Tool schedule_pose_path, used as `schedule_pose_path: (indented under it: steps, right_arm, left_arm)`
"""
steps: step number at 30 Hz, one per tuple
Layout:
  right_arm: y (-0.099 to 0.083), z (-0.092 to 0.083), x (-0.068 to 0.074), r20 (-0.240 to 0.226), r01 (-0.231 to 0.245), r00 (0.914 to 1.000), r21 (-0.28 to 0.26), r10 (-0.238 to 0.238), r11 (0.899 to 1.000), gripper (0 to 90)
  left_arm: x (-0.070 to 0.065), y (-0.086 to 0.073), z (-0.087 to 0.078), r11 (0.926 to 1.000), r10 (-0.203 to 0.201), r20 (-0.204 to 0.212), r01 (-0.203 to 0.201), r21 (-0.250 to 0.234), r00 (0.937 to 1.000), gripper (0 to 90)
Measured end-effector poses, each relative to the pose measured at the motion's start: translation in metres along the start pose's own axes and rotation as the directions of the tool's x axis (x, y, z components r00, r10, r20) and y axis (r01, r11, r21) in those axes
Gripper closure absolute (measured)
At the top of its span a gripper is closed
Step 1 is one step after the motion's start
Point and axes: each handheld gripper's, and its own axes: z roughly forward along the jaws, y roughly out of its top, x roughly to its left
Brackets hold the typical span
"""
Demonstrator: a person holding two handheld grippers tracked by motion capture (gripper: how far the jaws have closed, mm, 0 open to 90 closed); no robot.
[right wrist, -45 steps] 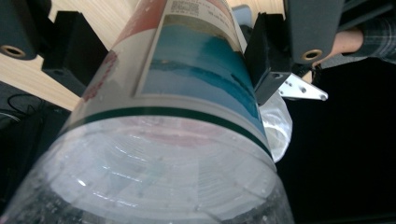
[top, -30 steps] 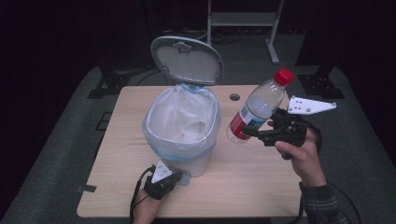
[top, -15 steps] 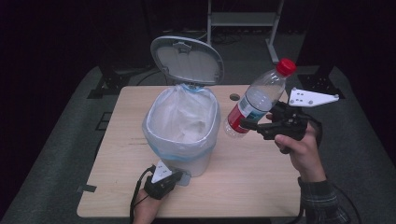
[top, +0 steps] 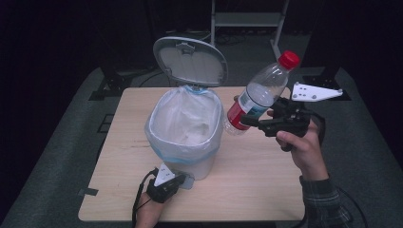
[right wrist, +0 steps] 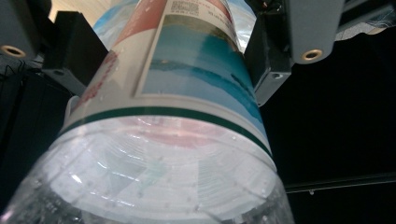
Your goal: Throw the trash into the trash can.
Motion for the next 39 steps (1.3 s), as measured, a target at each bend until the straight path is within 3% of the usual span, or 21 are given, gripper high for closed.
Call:
schedule_pose_path:
  steps: [39]
  right_arm:
    - [0.011,0.051,-0.003,-0.073,-0.036,0.9967,-0.009,0.035,0.999,28.2]
  left_arm:
    - [0.0,0.0,0.0,1.0,-0.002,0.001,0.002,-0.001,1.0,89.1]
